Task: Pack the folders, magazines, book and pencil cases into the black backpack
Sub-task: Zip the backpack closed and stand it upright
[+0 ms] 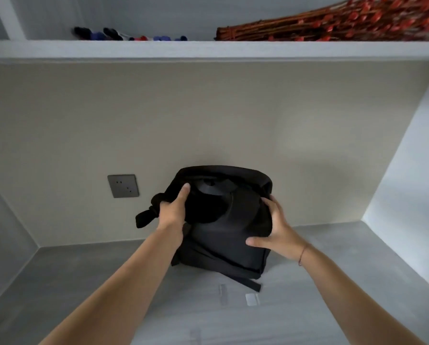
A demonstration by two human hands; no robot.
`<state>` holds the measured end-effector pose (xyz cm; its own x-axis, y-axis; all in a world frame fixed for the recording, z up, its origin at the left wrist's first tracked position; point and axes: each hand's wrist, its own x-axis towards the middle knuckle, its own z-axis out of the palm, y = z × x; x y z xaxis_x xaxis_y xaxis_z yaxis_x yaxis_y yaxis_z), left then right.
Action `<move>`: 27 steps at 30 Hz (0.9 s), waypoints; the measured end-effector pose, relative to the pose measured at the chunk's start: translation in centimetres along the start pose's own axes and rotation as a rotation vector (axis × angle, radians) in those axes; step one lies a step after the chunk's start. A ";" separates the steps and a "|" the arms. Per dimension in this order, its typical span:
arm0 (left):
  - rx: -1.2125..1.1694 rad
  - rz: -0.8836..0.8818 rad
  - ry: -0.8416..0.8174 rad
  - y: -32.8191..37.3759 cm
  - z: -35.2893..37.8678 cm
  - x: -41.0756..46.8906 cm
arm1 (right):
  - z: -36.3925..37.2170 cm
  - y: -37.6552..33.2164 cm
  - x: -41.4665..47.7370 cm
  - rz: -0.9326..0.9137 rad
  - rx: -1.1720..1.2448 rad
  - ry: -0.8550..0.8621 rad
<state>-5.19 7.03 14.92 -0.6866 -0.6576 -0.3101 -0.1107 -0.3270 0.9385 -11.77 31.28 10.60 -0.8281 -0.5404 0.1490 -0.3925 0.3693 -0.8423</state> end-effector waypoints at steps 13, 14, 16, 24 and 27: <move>0.438 0.369 -0.408 -7.8 8.0 -5.4 | 4.7 0.6 2.3 0.247 0.138 0.576; 0.420 0.371 -0.381 -7.4 8.6 -5.1 | 5.5 0.2 1.9 0.231 0.043 0.629; 0.413 0.353 -0.360 -6.8 8.9 -4.9 | 7.2 -1.0 0.9 0.197 -0.160 0.715; 0.479 0.339 -0.184 -5.2 4.1 -3.1 | 8.4 -4.0 -0.7 0.084 0.017 0.361; 0.520 0.389 -0.174 -4.6 3.3 -2.4 | 5.8 -2.5 -1.1 0.029 0.143 0.182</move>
<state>-5.42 12.38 11.85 -0.8473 -0.5284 0.0533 -0.1341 0.3100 0.9412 -7.55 26.60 9.53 -0.9018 -0.3812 0.2034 -0.3174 0.2650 -0.9105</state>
